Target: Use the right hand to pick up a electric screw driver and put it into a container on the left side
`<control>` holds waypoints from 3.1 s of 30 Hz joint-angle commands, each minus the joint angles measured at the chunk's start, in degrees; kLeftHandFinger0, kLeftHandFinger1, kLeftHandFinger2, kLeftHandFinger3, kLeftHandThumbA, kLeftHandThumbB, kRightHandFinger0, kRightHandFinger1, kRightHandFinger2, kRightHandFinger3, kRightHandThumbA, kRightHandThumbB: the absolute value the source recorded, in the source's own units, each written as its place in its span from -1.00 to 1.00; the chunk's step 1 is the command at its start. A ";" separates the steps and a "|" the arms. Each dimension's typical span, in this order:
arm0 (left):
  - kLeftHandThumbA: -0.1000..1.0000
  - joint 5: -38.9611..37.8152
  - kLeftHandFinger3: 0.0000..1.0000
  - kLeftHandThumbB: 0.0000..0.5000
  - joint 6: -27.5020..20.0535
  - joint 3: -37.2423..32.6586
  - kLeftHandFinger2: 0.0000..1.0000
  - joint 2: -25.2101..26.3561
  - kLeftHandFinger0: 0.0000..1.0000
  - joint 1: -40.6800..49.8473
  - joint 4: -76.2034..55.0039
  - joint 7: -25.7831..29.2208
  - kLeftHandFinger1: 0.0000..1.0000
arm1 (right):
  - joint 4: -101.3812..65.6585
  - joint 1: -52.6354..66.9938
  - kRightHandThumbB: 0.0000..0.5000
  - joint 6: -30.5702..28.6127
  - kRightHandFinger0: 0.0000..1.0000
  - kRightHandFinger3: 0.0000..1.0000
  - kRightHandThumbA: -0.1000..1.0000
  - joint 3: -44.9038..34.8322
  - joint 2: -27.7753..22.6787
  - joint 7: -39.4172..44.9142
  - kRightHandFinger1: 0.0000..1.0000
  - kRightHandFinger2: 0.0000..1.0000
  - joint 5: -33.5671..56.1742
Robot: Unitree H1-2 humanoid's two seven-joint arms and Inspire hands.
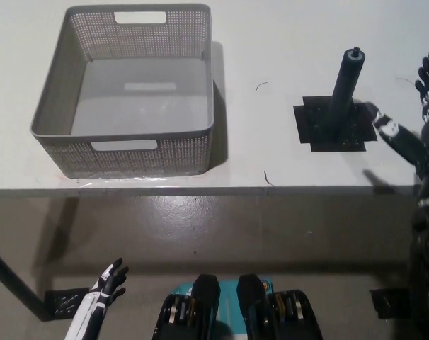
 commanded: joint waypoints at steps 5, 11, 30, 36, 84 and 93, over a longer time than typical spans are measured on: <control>1.00 0.58 1.00 -0.87 -2.97 -0.05 1.00 0.84 1.00 0.63 -0.63 -0.26 1.00 | 11.78 -10.30 0.54 1.64 1.00 1.00 0.94 -1.08 -1.06 0.52 1.00 1.00 3.49; 1.00 0.30 1.00 -0.87 -2.46 0.08 1.00 1.20 1.00 1.14 -1.17 -0.61 1.00 | 20.57 -14.42 0.67 0.32 1.00 1.00 0.89 -0.91 -0.65 0.25 1.00 1.00 3.74; 1.00 0.76 1.00 -0.81 -3.62 -0.16 1.00 1.51 1.00 1.62 -0.62 -0.77 1.00 | 35.95 -21.36 0.65 -1.21 1.00 1.00 0.80 0.18 -2.01 -1.61 1.00 1.00 2.45; 1.00 0.72 1.00 -0.78 -3.37 -0.28 1.00 1.56 1.00 1.60 -0.74 -0.93 1.00 | 42.08 -24.59 0.60 -2.29 1.00 1.00 0.73 0.51 -2.66 -2.08 1.00 1.00 2.39; 1.00 3.42 1.00 -0.86 -4.21 -1.42 1.00 2.22 1.00 1.21 -0.21 -0.87 1.00 | 64.41 -40.20 -0.38 -5.42 -1.00 0.25 -1.00 6.96 0.80 -25.03 -0.89 0.12 -0.78; 1.00 3.54 1.00 -0.83 -4.48 -1.40 1.00 1.95 1.00 1.08 0.31 -0.71 1.00 | 58.22 -44.55 -0.41 -6.20 -1.00 0.38 -1.00 7.75 3.35 -27.56 -0.80 0.16 -2.22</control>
